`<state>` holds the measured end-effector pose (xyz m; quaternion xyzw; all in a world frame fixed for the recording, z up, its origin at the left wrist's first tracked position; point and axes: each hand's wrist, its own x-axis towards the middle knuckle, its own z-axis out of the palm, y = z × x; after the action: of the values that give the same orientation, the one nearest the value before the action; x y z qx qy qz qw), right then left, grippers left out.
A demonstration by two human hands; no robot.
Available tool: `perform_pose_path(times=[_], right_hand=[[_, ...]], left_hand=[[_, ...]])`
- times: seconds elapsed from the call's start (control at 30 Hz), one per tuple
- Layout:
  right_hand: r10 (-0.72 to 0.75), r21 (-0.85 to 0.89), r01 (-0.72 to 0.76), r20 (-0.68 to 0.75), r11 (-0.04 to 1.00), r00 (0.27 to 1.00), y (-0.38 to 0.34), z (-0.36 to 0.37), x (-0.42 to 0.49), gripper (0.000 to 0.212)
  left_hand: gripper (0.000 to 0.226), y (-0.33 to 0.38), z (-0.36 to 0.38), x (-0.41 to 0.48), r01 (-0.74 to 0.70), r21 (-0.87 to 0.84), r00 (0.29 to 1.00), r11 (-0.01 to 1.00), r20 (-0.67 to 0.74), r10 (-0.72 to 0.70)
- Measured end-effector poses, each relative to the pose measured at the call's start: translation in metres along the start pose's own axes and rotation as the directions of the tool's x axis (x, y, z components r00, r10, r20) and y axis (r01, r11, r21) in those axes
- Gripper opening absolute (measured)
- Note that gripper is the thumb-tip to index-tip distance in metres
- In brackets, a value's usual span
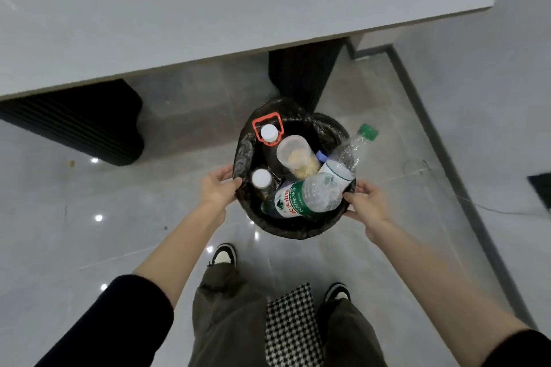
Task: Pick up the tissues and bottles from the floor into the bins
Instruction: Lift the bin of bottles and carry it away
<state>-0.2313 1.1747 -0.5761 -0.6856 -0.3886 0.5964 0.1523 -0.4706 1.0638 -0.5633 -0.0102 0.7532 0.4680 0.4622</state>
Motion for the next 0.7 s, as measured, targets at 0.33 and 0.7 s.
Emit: perform_pose_path(times=[0.33, 0.7], right_hand=[[0.076, 0.284, 0.007, -0.281, 0.959, 0.957, 0.005, -0.170, -0.043, 0.026], [0.234, 0.493, 0.084, -0.548, 0.866, 0.803, 0.034, -0.352, -0.119, 0.031]], left_hand=[[0.038, 0.052, 0.160, -0.084, -0.163, 0.253, 0.932, 0.954, 0.358, 0.064], [0.042, 0.059, 0.344, -0.214, -0.336, 0.402, 0.729, 0.852, 0.684, -0.035]])
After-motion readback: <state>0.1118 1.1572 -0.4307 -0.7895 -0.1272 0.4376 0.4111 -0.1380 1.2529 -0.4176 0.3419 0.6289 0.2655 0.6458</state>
